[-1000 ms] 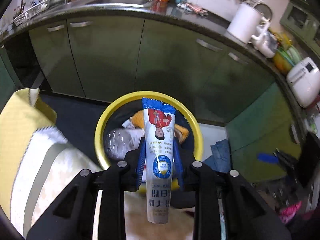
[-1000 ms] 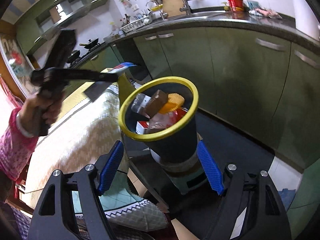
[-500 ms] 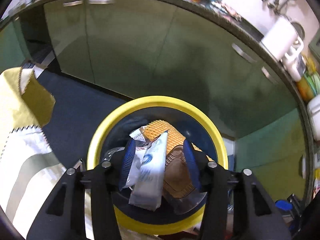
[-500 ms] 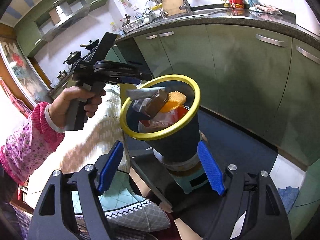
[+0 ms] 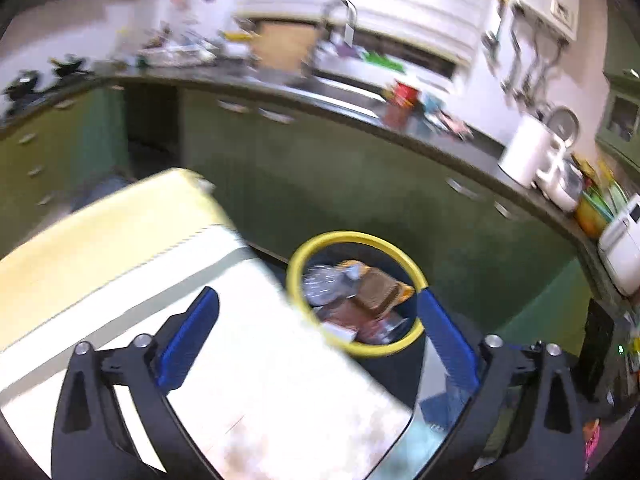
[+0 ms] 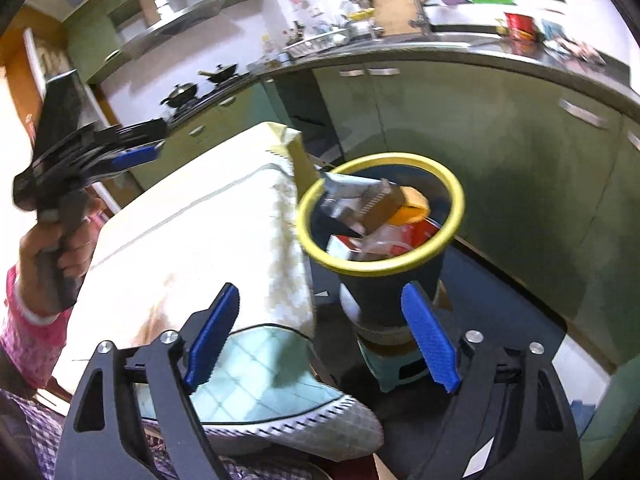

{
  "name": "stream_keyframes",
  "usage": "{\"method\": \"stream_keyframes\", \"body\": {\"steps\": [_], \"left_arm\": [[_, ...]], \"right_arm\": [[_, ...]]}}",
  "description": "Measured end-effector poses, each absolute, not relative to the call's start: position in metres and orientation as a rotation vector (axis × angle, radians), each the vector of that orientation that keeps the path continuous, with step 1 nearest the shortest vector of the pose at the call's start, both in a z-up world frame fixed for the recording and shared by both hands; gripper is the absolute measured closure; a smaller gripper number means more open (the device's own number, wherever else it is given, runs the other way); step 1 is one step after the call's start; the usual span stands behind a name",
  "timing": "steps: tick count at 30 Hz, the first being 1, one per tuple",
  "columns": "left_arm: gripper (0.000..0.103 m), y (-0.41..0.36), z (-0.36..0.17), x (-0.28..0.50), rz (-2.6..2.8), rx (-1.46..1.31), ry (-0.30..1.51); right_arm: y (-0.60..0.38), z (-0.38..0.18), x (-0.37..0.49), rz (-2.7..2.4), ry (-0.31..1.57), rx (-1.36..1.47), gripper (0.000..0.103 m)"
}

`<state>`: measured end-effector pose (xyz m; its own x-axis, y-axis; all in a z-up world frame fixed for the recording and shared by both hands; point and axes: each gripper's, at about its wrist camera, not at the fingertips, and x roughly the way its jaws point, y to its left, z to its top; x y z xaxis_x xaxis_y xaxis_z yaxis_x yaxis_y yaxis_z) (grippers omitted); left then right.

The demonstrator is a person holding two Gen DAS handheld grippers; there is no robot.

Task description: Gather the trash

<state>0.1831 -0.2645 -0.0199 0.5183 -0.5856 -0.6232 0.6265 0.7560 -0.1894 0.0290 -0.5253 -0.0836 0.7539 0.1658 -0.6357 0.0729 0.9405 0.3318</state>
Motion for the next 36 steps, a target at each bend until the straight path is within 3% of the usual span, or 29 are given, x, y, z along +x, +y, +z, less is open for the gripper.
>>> {"method": "stream_keyframes", "body": {"steps": [6, 19, 36], "left_arm": [[0.007, -0.171, -0.007, 0.132, -0.517, 0.024, 0.660], [0.007, -0.034, 0.005, 0.025, -0.137, -0.074, 0.504], [0.007, -0.010, 0.017, -0.047, -0.106, -0.105, 0.386]], "right_arm": [[-0.491, -0.068, 0.035, 0.074, 0.695, 0.254, 0.005], [-0.443, -0.042, 0.018, 0.044, 0.635, 0.105, 0.005], [-0.434, -0.010, -0.032, -0.016, 0.508, 0.062, 0.005]]}}
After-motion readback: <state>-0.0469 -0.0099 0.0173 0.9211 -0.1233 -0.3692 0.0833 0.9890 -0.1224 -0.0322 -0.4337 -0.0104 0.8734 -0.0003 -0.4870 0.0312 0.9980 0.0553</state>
